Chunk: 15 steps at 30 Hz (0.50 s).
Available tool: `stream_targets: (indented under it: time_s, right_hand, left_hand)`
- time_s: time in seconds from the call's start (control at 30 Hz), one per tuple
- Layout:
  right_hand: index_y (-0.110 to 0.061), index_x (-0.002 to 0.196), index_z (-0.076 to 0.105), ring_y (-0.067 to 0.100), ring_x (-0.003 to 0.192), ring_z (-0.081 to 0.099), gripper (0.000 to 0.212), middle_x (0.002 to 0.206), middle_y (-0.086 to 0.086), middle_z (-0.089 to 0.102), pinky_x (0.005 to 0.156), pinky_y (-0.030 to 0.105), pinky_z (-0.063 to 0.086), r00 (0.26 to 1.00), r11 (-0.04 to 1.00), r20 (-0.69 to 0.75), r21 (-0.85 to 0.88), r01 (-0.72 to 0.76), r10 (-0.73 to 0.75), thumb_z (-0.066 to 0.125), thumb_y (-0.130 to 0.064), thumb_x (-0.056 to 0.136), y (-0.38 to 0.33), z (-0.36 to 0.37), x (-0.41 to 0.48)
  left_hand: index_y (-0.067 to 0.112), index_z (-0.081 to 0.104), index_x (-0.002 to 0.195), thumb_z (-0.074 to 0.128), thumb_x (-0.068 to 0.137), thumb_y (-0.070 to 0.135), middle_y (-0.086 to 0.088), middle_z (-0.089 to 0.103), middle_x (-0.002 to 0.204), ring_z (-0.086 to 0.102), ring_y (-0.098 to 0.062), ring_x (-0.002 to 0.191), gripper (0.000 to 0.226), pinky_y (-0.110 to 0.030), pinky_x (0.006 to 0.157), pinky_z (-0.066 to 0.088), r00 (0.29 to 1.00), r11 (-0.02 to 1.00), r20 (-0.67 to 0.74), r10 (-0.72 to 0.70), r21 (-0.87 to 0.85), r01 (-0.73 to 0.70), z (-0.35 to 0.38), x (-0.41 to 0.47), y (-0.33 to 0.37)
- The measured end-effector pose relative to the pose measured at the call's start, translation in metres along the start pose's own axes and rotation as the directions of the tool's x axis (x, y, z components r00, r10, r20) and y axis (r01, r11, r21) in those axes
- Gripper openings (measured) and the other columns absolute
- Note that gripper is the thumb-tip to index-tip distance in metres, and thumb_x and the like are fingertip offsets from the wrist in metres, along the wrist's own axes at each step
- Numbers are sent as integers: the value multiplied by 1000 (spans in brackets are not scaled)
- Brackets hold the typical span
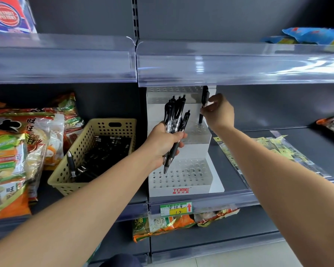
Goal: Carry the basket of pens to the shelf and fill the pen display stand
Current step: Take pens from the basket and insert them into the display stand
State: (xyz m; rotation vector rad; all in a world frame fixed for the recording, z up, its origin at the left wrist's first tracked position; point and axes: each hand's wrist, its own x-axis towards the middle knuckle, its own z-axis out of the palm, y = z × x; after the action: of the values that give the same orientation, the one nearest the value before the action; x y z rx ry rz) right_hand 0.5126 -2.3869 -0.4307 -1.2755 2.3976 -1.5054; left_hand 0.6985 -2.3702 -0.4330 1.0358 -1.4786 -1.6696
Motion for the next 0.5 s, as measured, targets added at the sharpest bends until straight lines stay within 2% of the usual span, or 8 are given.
stream_targets:
  time_s: [0.07,0.17,0.5]
  right_hand:
    - [-16,97,65,22,87,61,16,94,3,70,67,24,40,1000,999,13,-37,-10,10,62,-13,82,2,2,-1]
    - [-18,89,69,24,94,63,12,97,4,72,72,25,45,998,998,40,-57,-36,38,63,-12,81,5,5,-5]
    - [-23,89,73,22,82,61,15,94,3,72,69,23,40,992,992,63,-73,-108,113,64,-15,82,8,6,-11]
  left_hand:
    - [17,52,98,55,94,2,-2,68,89,58,-16,72,16,-30,59,48,1000,1000,10,11,1,-11,-1,-1,-1]
    - [17,51,100,55,94,3,-1,69,90,58,-16,72,16,-30,61,47,999,999,20,33,6,-34,-4,-1,-2]
    - [17,55,102,55,95,3,1,69,89,58,-14,70,16,-27,58,48,997,997,30,77,3,-77,-10,-2,-7]
